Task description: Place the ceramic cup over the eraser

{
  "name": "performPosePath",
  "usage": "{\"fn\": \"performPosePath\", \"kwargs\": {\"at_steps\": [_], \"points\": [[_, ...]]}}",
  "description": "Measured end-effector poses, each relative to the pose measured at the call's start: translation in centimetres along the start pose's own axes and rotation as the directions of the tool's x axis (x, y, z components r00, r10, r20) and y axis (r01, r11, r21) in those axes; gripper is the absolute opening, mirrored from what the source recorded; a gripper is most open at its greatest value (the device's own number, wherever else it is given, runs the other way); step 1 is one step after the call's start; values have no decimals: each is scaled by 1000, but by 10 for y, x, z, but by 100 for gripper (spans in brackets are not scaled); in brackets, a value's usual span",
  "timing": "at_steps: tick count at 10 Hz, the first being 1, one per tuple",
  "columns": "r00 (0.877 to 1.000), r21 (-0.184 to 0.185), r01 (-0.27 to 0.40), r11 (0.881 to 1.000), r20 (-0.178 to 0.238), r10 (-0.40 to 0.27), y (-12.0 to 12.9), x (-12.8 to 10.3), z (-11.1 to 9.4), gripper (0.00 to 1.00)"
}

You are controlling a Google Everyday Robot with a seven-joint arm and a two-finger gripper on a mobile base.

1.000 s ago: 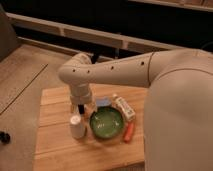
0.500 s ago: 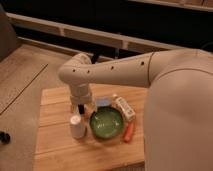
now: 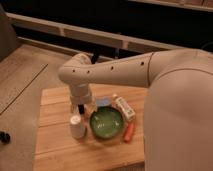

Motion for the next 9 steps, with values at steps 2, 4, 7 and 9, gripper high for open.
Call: {"fn": "performPosePath", "kwargs": {"at_steps": [2,4,7,9], "points": [[996,3,91,996,4,-91,16,2,7,65],[991,5,137,990,-4,-137,20,5,15,65],[984,-10,179,984,-15,-179,28,4,25,65],[977,-28,209,977,-29,-210,36,4,36,65]]}}
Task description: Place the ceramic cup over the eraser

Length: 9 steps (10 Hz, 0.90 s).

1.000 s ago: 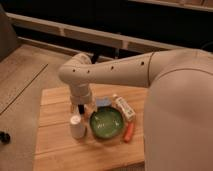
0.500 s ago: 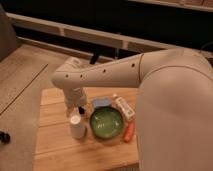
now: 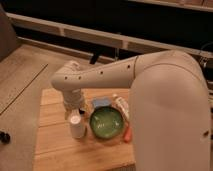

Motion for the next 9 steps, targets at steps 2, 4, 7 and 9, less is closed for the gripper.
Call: {"fn": "performPosePath", "kwargs": {"at_steps": [2,4,7,9], "points": [[999,-17,36,999,-22,-37,12,-1,13,65],[996,-33,64,997,-57,-66,20,1,27,65],[991,-47,87,995,-101,-92,29,3,44,65],[989,-47,90,995,-118,-95,29,3,50,62]]}}
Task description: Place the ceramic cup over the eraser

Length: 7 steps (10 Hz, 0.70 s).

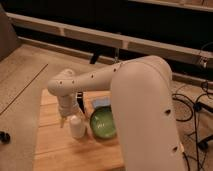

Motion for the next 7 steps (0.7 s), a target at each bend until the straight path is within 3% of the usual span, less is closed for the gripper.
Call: {"fn": "performPosePath", "kwargs": {"at_steps": [5,7], "points": [[1000,-4,-11,1000,-21,11,-4,1,2,11],[1000,-18,-13,1000,-17,13,1,-3,-11,0]]}}
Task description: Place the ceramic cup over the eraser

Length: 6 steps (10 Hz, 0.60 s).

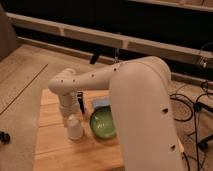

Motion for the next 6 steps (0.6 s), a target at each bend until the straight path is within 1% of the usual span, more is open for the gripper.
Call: {"fn": "performPosePath", "kwargs": {"at_steps": [1,2,4,6], "points": [[1000,-3,3,1000,7,-3,3,-3,-7,0],[1000,-8,7,1000,22,-7,7,-6,-18,0],[997,-12,47,999,69,-46,25,-17,-48,0],[987,11,101,995,122,-102,42,-27,-82,0]]}}
